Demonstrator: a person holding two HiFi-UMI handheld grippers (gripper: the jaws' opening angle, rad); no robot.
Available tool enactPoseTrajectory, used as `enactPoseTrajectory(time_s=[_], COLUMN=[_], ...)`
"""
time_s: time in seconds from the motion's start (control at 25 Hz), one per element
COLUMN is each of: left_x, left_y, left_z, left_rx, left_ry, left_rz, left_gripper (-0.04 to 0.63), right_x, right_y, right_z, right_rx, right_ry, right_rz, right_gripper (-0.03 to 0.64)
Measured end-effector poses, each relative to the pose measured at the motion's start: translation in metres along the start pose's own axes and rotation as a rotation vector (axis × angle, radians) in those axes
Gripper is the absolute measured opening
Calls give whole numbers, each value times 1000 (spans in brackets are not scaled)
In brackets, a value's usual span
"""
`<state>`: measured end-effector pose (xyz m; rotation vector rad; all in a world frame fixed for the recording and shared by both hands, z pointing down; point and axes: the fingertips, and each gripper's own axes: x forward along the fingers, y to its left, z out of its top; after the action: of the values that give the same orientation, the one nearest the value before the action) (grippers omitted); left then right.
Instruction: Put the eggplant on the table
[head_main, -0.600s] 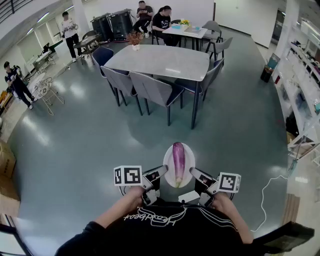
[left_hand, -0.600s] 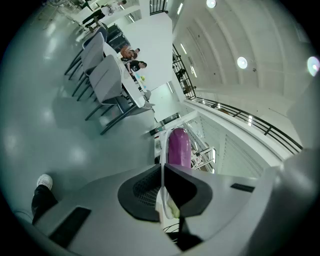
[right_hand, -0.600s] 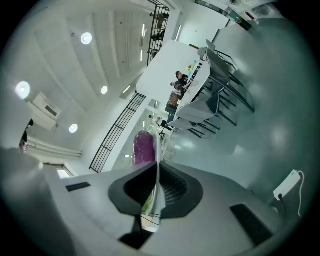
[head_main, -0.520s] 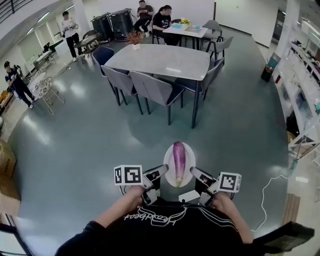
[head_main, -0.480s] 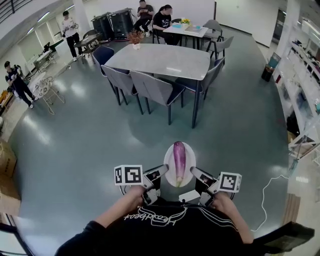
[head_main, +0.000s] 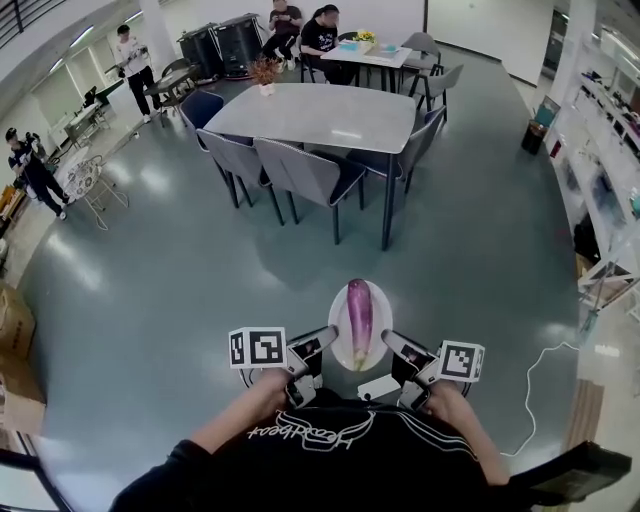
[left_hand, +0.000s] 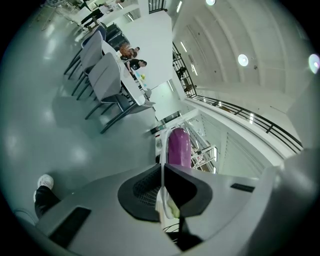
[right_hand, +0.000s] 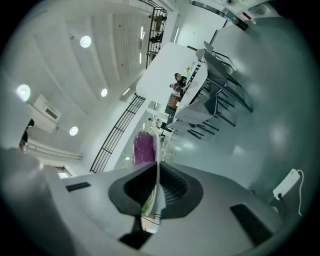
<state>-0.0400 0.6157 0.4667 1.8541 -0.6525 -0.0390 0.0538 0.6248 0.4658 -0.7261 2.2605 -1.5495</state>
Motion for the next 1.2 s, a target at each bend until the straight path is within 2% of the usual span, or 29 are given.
enactPoseTrajectory(time_s=[0.36, 0.76, 1.0, 1.2], left_x=[7, 34, 50, 60], left_y=[-2, -9, -2, 6], left_z=[5, 16, 37, 70], left_rx=[-12, 11, 12, -3], left_ry=[11, 52, 56, 46], left_rz=[7, -17, -30, -31], left_gripper=[25, 25, 25, 25], right_x=[0, -9, 3, 28], right_y=[0, -9, -18, -26], right_z=[10, 34, 58, 84], right_rx=[-8, -3, -19, -17], right_ry=[20, -17, -18, -7], right_rz=[8, 2, 4, -3], right_gripper=[18, 18, 18, 18])
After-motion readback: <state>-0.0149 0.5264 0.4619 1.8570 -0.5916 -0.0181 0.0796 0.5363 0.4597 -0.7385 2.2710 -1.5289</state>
